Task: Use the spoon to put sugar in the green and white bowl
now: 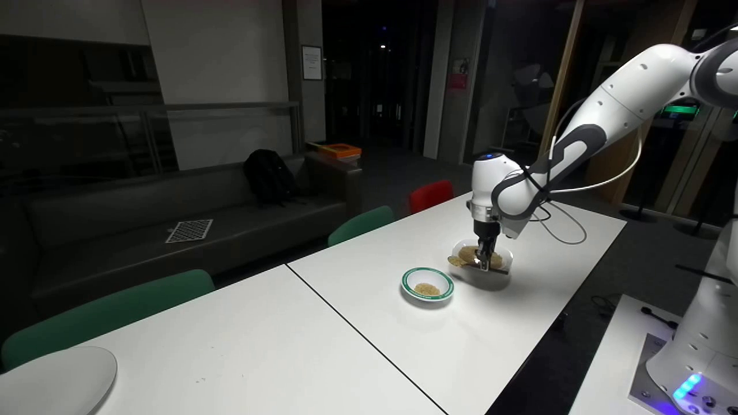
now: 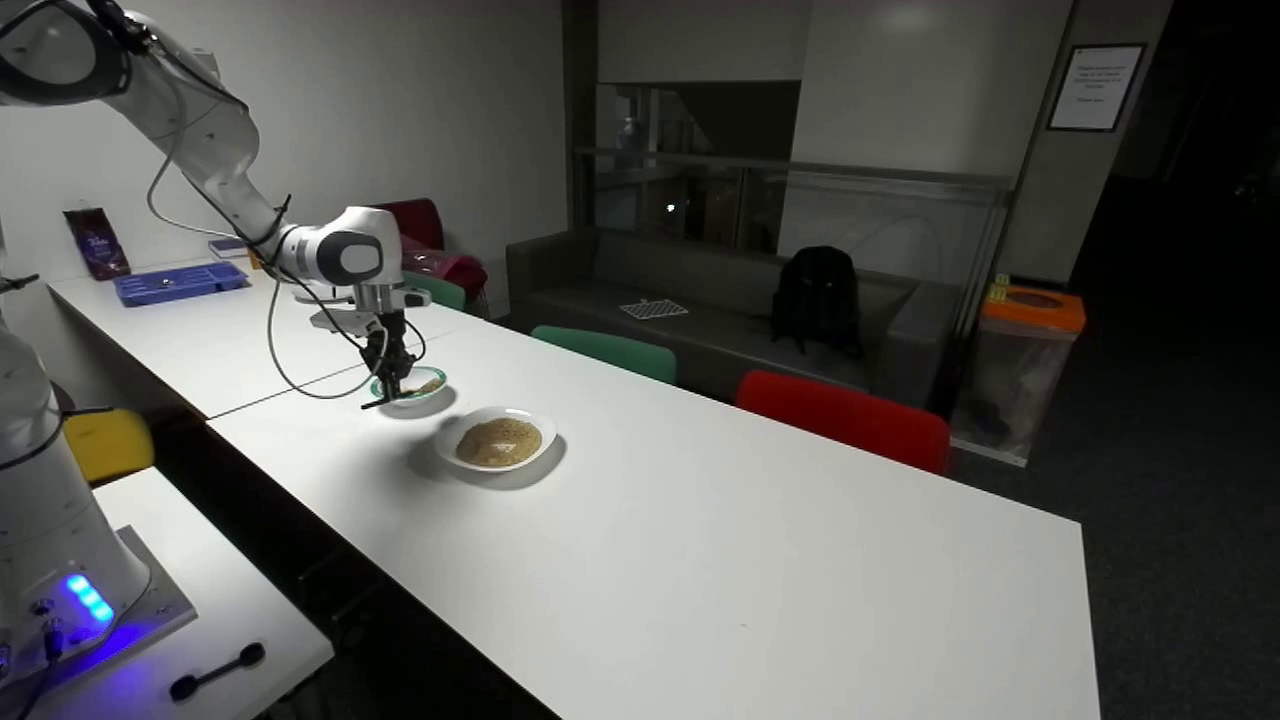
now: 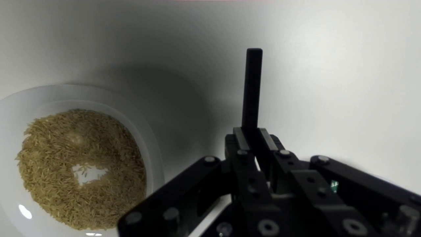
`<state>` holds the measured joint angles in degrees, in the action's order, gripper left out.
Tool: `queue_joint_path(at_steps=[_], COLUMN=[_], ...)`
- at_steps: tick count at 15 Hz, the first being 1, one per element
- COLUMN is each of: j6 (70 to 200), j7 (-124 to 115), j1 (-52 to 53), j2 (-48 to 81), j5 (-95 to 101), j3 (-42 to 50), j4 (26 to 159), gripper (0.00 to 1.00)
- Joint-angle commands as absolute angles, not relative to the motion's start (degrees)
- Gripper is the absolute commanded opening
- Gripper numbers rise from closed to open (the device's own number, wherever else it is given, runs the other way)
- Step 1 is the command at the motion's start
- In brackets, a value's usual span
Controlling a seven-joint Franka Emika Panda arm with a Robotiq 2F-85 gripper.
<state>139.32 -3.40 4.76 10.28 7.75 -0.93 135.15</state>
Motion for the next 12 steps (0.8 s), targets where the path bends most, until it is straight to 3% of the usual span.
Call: queue_joint_path(at_steps=[1,12], j6=[137.6,135.7], j7=[-5.5,-7.7], j1=[6.1,9.4], j2=[7.4,8.5], j5=[9.7,13.1], j3=[-2.0,-4.4], j4=[136.4,134.9], gripper=[0.03,0.03])
